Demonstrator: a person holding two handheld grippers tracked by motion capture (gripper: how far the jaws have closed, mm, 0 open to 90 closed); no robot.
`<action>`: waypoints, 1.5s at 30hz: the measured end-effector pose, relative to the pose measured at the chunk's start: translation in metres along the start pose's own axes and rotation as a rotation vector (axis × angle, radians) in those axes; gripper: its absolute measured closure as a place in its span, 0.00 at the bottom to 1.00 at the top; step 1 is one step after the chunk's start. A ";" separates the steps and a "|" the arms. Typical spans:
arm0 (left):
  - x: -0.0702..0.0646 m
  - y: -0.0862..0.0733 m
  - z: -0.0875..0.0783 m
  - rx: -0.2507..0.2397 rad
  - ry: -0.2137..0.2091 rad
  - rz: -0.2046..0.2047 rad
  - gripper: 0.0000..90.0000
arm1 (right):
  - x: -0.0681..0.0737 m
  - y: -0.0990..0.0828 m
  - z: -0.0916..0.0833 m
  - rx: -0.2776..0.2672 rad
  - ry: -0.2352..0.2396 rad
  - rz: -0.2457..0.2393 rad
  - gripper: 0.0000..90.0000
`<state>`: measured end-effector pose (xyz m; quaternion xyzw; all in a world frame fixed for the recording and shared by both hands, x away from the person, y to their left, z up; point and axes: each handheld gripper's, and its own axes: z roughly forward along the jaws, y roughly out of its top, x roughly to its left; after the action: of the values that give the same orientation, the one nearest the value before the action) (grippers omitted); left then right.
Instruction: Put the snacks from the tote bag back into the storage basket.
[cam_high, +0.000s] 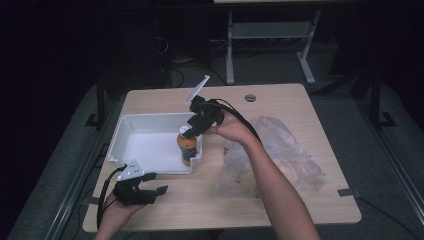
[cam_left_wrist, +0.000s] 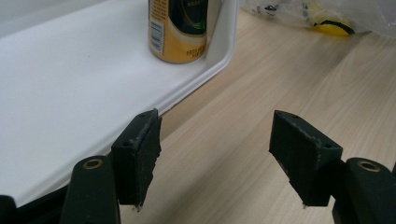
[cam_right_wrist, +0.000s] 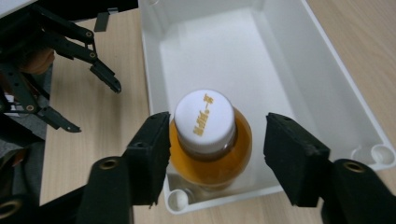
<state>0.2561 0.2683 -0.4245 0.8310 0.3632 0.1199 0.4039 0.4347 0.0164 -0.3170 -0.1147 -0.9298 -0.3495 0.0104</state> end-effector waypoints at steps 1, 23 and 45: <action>0.000 0.000 0.000 -0.001 -0.001 -0.003 0.37 | -0.001 -0.001 -0.001 -0.002 0.000 0.006 0.42; 0.003 0.001 0.001 -0.001 -0.002 0.004 0.36 | -0.009 -0.026 -0.041 -0.034 -0.022 0.076 0.34; 0.004 0.000 -0.001 -0.012 0.002 -0.009 0.36 | -0.015 -0.051 -0.069 -0.063 -0.066 0.128 0.33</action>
<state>0.2582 0.2717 -0.4238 0.8268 0.3664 0.1211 0.4093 0.4335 -0.0688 -0.2993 -0.1857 -0.9089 -0.3734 -0.0014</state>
